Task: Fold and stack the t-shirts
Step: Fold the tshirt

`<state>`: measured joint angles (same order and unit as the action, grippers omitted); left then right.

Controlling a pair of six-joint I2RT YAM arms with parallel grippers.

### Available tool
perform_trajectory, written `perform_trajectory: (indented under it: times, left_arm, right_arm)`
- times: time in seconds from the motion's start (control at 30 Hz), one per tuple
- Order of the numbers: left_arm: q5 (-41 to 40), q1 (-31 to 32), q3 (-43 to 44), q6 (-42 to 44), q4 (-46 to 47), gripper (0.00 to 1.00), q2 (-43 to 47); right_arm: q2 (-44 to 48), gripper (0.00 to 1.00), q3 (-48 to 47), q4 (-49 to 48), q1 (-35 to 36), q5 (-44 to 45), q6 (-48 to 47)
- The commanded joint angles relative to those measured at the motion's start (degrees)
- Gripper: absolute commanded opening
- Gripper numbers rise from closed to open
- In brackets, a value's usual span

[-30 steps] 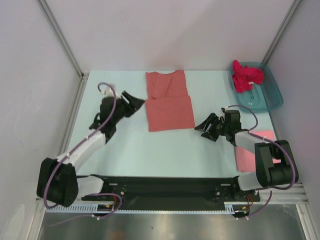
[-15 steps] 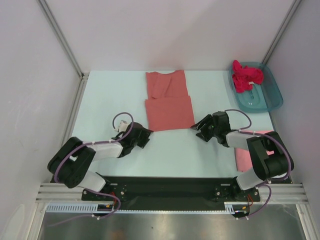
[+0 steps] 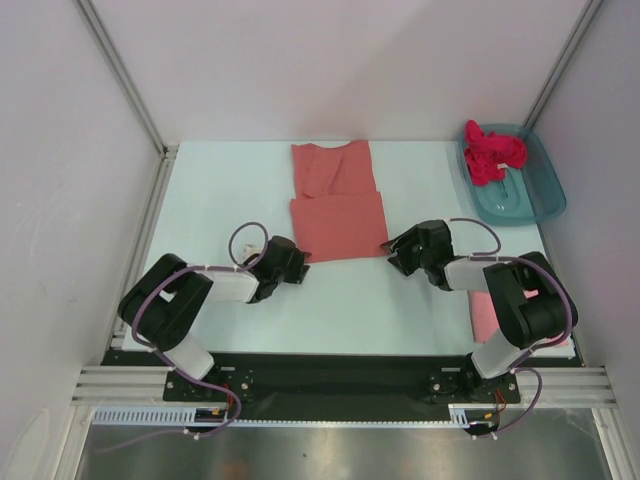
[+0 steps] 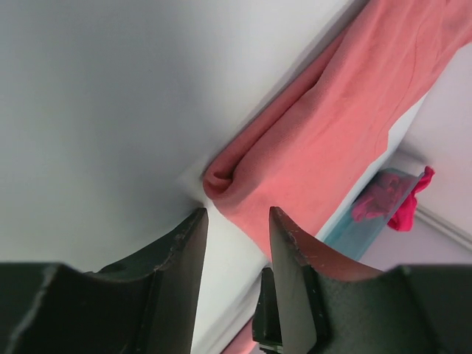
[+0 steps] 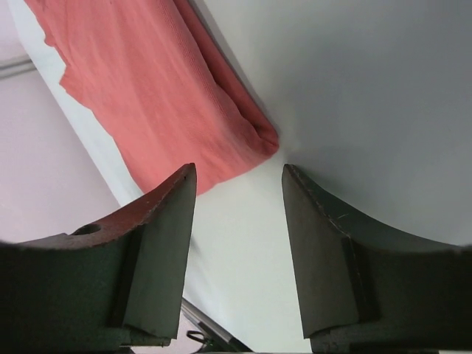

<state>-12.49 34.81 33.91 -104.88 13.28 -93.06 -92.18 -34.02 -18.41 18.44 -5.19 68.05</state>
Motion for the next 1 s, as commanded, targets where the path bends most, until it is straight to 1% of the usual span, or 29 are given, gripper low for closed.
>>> perform_trajectory:
  times: [0.0,0.03,0.23,0.4,0.47,0.5,0.57,0.6,0.63,0.67,0.7,0.77,0.8,0.83,0.87,0.9,0.93,0.97]
  left_arm:
    - [-2.7,-0.2,-0.6,-2.8,-9.0,0.46,-1.3]
    - [-3.1,-0.2,-0.7,-2.9,-9.8,0.46,-0.9]
    - [-5.7,-0.2,-2.0,-2.2,-12.0,0.48,1.6]
    - [-5.6,-0.2,-1.5,-1.6,-11.8,0.49,0.6]
    - [-5.9,-0.3,-1.6,-1.6,-11.8,0.47,0.2]
    - [-5.9,-0.4,-1.7,-1.6,-11.4,0.47,0.2]
    - [-5.9,-0.6,-2.2,-1.4,-10.9,0.42,0.1]
    - [-6.0,-0.7,-2.4,-1.2,-9.9,0.4,0.2]
    - [-6.1,-0.7,-2.8,-0.9,-9.8,0.35,0.1]
    - [-6.2,-1.0,-3.0,-0.3,-9.0,0.32,0.2]
    - [-6.3,-1.1,-3.0,0.0,-8.7,0.3,0.3]
    - [-6.4,-1.2,-3.3,1.0,-7.2,0.27,0.4]
    - [-6.3,-1.3,-3.6,1.3,-6.4,0.25,0.5]
    - [-6.2,-1.3,-3.8,2.0,-5.8,0.21,0.4]
    - [-6.2,-1.4,-4.0,2.6,-4.3,0.19,0.4]
    - [-6.0,-1.6,-4.2,3.8,-3.5,0.05,0.5]
    - [-5.9,-1.6,-4.1,4.4,-3.5,0.0,0.6]
    - [-5.8,-1.6,-4.1,5.1,-3.2,0.0,0.6]
  right_arm:
    - [-3.2,0.55,0.7,4.3,0.2,5.1,1.9]
    - [-3.3,0.55,0.8,4.1,0.3,6.6,2.4]
    - [-5.6,0.54,1.1,2.8,0.4,7.0,4.6]
    - [-7.8,0.48,1.2,2.3,0.5,6.2,6.5]
    - [-7.4,0.46,1.8,2.4,0.4,6.2,6.7]
    - [-7.1,0.43,2.4,2.3,0.6,6.5,6.7]
    - [-6.1,0.43,2.6,3.1,0.9,7.5,6.7]
    - [-5.7,0.4,2.8,3.1,0.8,7.6,6.6]
    - [-5.1,0.39,3.2,3.3,0.9,7.9,6.5]
    - [-4.9,0.36,3.3,3.4,0.9,8.0,6.4]
    - [-4.7,0.32,3.3,3.5,1.2,8.3,6.4]
    - [-4.8,0.28,3.5,3.5,1.2,8.4,6.2]
    - [-4.8,0.24,3.6,3.5,1.3,8.5,6.3]
    - [-5.0,0.21,3.8,3.0,1.3,8.5,6.3]
    - [-5.4,0.13,3.9,2.8,1.3,8.4,6.4]
    - [-5.5,0.08,4.0,2.8,1.3,8.0,6.3]
    - [-5.5,0.05,4.0,2.7,1.4,7.9,6.1]
    - [-5.1,0.0,4.0,2.7,1.4,7.8,5.9]
